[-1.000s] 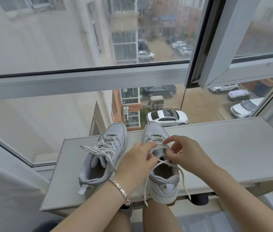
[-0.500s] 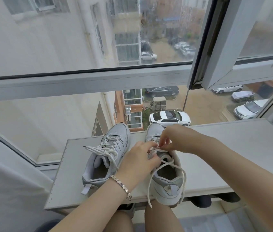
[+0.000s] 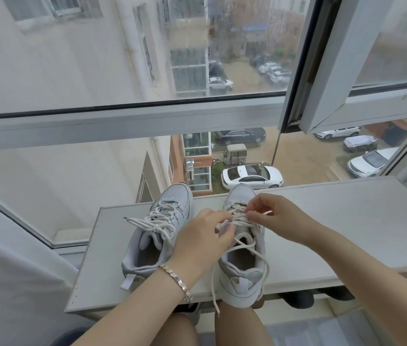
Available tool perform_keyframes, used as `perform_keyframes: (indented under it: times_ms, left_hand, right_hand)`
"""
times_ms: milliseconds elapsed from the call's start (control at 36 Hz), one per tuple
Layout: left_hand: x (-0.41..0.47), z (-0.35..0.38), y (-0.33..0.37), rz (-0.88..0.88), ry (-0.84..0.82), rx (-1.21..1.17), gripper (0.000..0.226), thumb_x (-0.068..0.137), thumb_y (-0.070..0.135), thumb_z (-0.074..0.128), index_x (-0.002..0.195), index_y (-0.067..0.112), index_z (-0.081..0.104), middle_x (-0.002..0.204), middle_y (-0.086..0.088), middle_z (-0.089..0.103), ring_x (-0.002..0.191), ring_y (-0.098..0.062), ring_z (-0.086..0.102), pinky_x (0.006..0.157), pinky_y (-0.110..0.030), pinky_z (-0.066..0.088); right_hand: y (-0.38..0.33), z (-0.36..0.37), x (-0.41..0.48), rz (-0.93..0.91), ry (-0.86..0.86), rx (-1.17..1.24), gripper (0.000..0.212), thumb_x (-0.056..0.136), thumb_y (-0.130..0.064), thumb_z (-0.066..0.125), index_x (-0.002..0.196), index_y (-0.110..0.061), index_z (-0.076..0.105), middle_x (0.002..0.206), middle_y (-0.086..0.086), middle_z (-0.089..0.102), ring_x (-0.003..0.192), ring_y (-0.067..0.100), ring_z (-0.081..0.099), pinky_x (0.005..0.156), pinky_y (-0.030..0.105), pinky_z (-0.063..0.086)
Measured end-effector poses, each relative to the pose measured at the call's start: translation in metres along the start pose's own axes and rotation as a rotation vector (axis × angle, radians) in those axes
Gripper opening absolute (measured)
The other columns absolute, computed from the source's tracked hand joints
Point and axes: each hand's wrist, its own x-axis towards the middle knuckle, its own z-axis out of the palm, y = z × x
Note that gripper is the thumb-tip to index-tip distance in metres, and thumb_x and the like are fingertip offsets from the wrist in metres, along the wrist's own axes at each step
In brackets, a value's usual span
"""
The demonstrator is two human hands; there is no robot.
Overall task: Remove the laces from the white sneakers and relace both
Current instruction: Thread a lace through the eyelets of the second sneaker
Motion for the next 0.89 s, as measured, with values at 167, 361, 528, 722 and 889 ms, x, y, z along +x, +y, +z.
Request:
perform_keyframes:
  times_ms: [167, 361, 528, 722, 889]
  left_hand:
    - [0.012, -0.005, 0.009, 0.130, -0.005, 0.158, 0.013, 0.087, 0.033, 0.058, 0.094, 0.027, 0.066, 0.097, 0.012, 0.056, 0.084, -0.008, 0.055, 0.070, -0.023, 0.042]
    - [0.021, -0.009, 0.017, 0.257, -0.031, 0.344, 0.019, 0.093, 0.026, 0.051, 0.096, 0.013, 0.064, 0.099, 0.001, 0.059, 0.089, -0.016, 0.056, 0.075, -0.026, 0.044]
    - [0.014, -0.003, 0.014, 0.338, 0.039, 0.349, 0.016, 0.090, 0.011, 0.054, 0.079, 0.001, 0.060, 0.080, -0.011, 0.058, 0.075, -0.024, 0.054, 0.066, -0.032, 0.043]
    - [0.005, -0.004, 0.004, 0.065, 0.074, -0.010, 0.012, 0.087, 0.014, 0.061, 0.078, 0.007, 0.064, 0.078, 0.002, 0.057, 0.072, -0.014, 0.056, 0.069, -0.025, 0.047]
    - [-0.013, -0.011, 0.009, 0.148, 0.161, -0.018, 0.013, 0.085, 0.030, 0.063, 0.090, 0.018, 0.062, 0.092, 0.015, 0.046, 0.078, -0.002, 0.049, 0.065, -0.011, 0.040]
  right_hand:
    - [0.005, 0.004, -0.024, -0.022, 0.113, -0.071, 0.019, 0.081, -0.018, 0.070, 0.072, -0.033, 0.062, 0.078, -0.013, 0.065, 0.071, -0.007, 0.059, 0.066, 0.008, 0.046]
    - [-0.005, 0.009, -0.030, -0.011, 0.144, -0.173, 0.018, 0.074, -0.032, 0.073, 0.069, -0.040, 0.057, 0.080, -0.015, 0.063, 0.076, -0.002, 0.062, 0.067, 0.018, 0.051]
    - [-0.008, 0.015, -0.030, 0.045, 0.194, -0.157, 0.013, 0.073, -0.022, 0.073, 0.070, -0.029, 0.063, 0.072, -0.014, 0.066, 0.075, 0.000, 0.064, 0.067, 0.011, 0.049]
    - [-0.009, 0.020, -0.028, 0.044, 0.236, -0.142, 0.012, 0.075, -0.017, 0.072, 0.069, -0.025, 0.066, 0.071, -0.009, 0.068, 0.074, 0.004, 0.065, 0.070, 0.019, 0.053]
    - [-0.007, 0.022, -0.044, -0.001, 0.283, -0.211, 0.013, 0.081, -0.034, 0.067, 0.073, -0.029, 0.058, 0.080, -0.011, 0.060, 0.076, 0.000, 0.058, 0.067, 0.014, 0.047]
